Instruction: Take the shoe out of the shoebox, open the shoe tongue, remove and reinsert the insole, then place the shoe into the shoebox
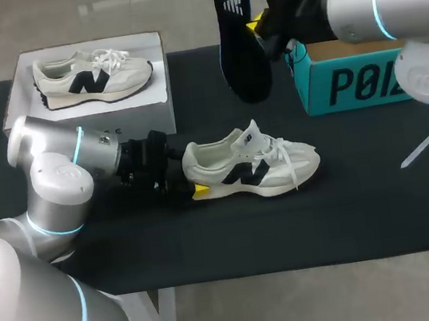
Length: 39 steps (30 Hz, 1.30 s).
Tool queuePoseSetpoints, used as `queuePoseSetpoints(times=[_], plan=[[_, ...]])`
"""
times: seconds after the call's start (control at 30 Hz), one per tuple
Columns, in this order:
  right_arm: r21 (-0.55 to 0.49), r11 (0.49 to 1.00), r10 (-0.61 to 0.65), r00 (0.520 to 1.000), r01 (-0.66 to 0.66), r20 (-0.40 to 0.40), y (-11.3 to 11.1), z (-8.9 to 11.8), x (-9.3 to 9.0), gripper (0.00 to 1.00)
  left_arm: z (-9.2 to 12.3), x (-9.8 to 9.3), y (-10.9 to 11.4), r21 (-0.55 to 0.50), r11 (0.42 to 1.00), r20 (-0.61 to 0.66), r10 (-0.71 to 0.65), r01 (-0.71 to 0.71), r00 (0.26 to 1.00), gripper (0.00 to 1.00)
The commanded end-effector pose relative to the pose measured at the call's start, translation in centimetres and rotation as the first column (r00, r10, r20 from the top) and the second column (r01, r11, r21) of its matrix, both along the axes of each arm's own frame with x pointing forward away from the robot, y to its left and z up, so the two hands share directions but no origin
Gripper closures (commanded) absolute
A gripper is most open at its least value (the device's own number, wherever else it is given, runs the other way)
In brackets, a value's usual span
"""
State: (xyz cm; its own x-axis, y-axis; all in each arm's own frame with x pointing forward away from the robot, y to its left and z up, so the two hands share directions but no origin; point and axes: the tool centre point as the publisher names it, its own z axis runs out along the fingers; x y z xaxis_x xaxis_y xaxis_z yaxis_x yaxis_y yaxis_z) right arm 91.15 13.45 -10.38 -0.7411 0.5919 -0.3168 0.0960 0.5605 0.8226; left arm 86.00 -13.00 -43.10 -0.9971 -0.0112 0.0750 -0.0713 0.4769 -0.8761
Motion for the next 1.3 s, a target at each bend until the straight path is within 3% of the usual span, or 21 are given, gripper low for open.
queuePoseSetpoints(times=[0.03, 0.37, 0.5, 0.73, 0.87, 1.1, 1.3], plan=[[0.012, 1.000, 0.008, 1.000, -0.009, 0.009, 0.0, -0.2, 0.1, 1.00, -0.1, 0.0, -0.1, 0.002, 1.000, -0.001, -0.001, 0.001, 1.000, 1.00], [0.012, 1.000, 0.008, 1.000, -0.009, 0.009, 0.0, -0.2, 0.1, 1.00, -0.1, 0.0, -0.1, 0.002, 1.000, -0.001, -0.001, 0.001, 1.000, 1.00], [0.155, 0.987, -0.040, 0.999, 0.044, -0.026, 0.2, 1.8, -1.4, 1.00, -0.1, 0.0, -0.1, 0.002, 1.000, -0.001, -0.001, 0.001, 1.000, 1.00], [0.274, 0.961, 0.068, 0.990, -0.032, -0.121, 1.4, 3.8, -4.3, 1.00, -0.1, 0.0, -0.1, 0.002, 1.000, -0.001, -0.001, 0.001, 1.000, 1.00], [0.290, 0.956, 0.103, 0.976, -0.044, -0.191, 1.7, 4.0, -5.2, 1.00, -0.1, 0.0, -0.1, 0.002, 1.000, -0.001, -0.001, 0.001, 1.000, 1.00], [0.285, 0.958, 0.118, 0.964, -0.047, -0.238, 1.4, 4.2, -7.3, 1.00, -0.1, 0.0, -0.1, 0.002, 1.000, -0.001, -0.001, 0.001, 1.000, 1.00], [0.338, 0.940, 0.143, 0.953, -0.046, -0.268, 1.3, 4.8, -9.0, 1.00, -0.1, 0.0, -0.1, 0.002, 1.000, -0.001, -0.001, 0.001, 1.000, 1.00]])
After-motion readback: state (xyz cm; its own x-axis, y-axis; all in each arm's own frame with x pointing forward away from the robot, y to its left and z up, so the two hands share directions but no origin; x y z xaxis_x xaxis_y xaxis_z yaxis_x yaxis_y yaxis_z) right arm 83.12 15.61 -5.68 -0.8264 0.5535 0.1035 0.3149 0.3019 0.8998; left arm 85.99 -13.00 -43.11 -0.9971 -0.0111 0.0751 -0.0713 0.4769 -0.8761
